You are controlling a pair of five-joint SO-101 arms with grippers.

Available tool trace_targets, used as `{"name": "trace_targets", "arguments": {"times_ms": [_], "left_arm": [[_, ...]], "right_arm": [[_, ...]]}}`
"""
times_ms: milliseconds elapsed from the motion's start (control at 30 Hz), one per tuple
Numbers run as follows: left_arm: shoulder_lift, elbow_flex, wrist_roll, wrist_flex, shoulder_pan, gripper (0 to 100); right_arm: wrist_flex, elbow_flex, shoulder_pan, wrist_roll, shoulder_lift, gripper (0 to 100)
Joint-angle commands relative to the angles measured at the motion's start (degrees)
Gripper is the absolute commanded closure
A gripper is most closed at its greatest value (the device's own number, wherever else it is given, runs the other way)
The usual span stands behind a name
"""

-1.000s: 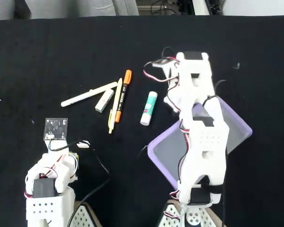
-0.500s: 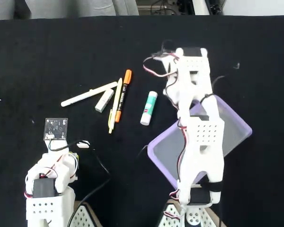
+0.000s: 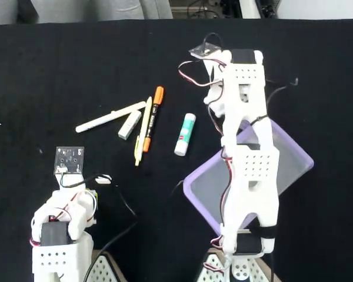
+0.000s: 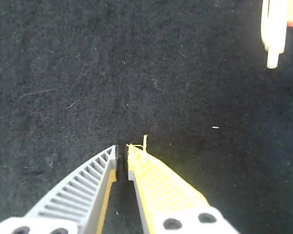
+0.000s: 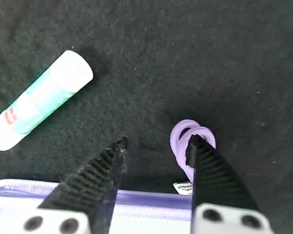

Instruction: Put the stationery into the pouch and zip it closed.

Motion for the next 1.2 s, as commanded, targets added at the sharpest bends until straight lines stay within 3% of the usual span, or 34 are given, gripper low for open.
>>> {"name": "trace_targets", "arguments": {"times_ms": [0, 533, 833, 900, 1033, 1167], "left_arm": [[-0.44, 1.27, -0.62, 0.00, 0.13, 94], [-0.44, 1.27, -0.62, 0.00, 0.13, 94], [-0.44, 1.27, -0.62, 0.00, 0.13, 94], [-0.44, 1.27, -0.62, 0.00, 0.13, 94], [-0.44, 1.27, -0.62, 0.00, 0.13, 94], [-0.44, 1.27, -0.62, 0.00, 0.13, 94]], "right_arm": [[1.49, -3.47, 1.14, 0.70, -0.57, 79.7], [1.23, -2.51, 7.12, 0.70, 3.91, 79.7], [0.88, -1.89, 5.01, 0.70, 9.19, 79.9], [0.70, -2.07, 4.04, 0.70, 10.59, 83.2], [0.70, -6.20, 1.85, 0.62, 12.35, 99.1], [1.14, -13.76, 1.41, 0.35, 12.79, 98.6]]}}
